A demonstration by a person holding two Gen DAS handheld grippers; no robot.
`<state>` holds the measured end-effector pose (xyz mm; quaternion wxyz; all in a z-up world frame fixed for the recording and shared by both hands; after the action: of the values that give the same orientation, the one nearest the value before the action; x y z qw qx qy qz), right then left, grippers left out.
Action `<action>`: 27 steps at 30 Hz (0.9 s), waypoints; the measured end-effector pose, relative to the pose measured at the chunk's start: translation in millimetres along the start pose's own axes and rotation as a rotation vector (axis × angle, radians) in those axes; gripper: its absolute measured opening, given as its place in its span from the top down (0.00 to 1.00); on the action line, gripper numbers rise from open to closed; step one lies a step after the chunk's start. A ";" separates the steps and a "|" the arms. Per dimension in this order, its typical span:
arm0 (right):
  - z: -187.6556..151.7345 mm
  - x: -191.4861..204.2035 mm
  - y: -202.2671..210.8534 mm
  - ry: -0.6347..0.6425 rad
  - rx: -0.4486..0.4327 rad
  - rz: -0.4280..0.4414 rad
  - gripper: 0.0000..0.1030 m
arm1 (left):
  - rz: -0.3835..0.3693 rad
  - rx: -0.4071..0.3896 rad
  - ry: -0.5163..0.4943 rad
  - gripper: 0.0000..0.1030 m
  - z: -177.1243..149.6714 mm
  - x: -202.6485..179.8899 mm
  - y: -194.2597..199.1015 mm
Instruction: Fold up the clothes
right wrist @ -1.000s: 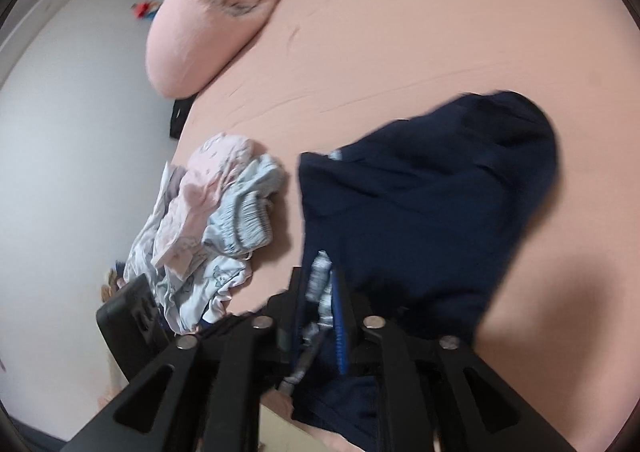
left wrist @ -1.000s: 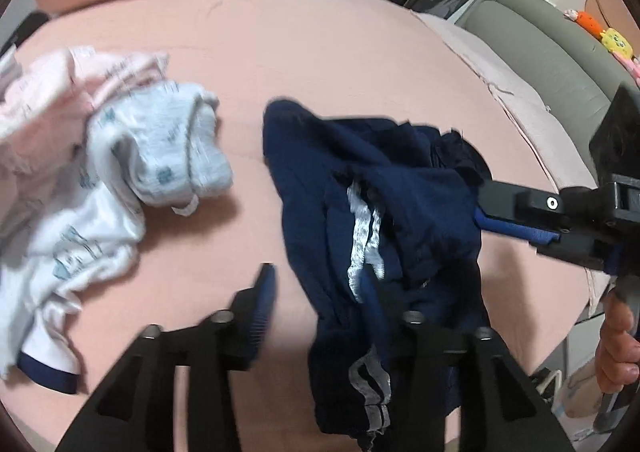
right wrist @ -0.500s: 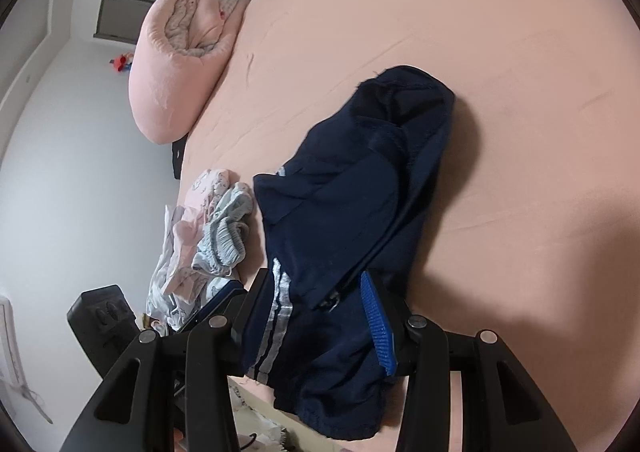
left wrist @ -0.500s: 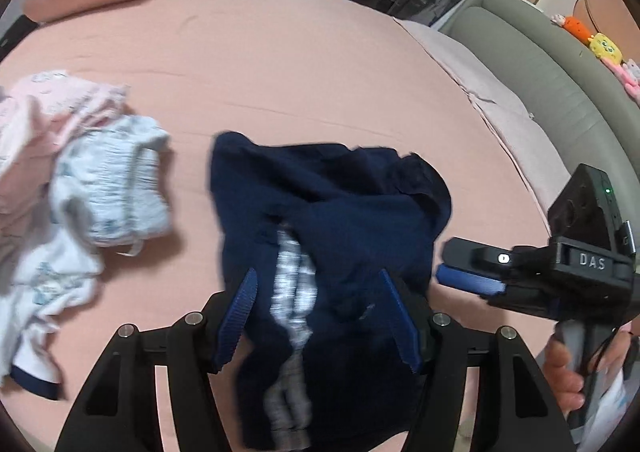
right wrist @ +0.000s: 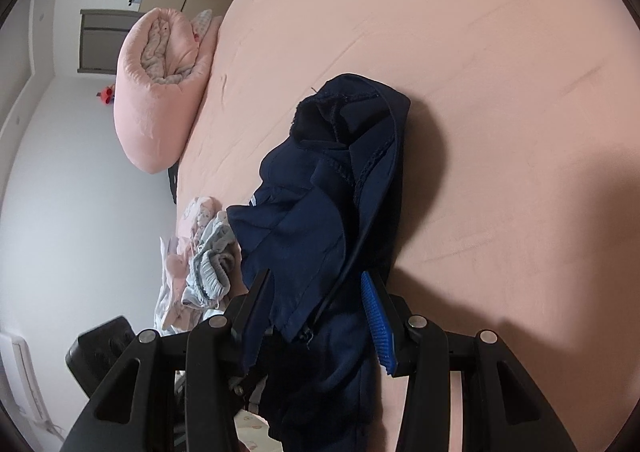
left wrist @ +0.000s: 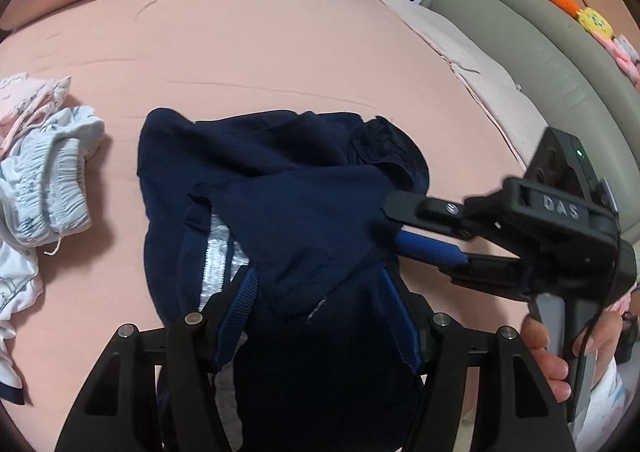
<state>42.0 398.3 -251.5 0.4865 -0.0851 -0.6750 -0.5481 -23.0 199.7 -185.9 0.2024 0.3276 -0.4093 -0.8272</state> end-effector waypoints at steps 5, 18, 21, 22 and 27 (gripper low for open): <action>5.3 0.9 -6.8 0.025 -0.011 -0.022 0.57 | 0.042 0.007 -0.053 0.41 -4.2 -6.1 -2.5; 26.5 16.5 8.2 0.119 -0.094 -0.049 0.89 | 0.206 -0.062 -0.236 0.41 -5.6 -25.3 -1.2; 30.5 22.5 8.9 0.133 -0.094 -0.056 0.89 | 0.220 -0.079 -0.272 0.41 -4.7 -31.3 -0.7; 31.8 25.8 9.2 0.143 -0.090 -0.057 0.89 | 0.222 -0.085 -0.285 0.41 -4.6 -33.3 -0.5; 36.6 39.5 14.9 0.181 -0.093 -0.053 0.89 | 0.269 -0.133 -0.360 0.41 -3.1 -39.2 -1.8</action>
<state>10.8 417.6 -209.3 0.5265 -0.0399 -0.6040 -0.5970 6.7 222.7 -174.0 0.2558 0.1029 -0.4233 -0.8630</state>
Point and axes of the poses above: each gripper's, at about its wrist camera, not at the fingertips, and y roughly against the way its jaws point, x to its left, z to its top, the point moved 6 cm from there along -y, roughly the way its jaws point, and after that the axes turned 3 degrees about -z, right-handed, at the moved point
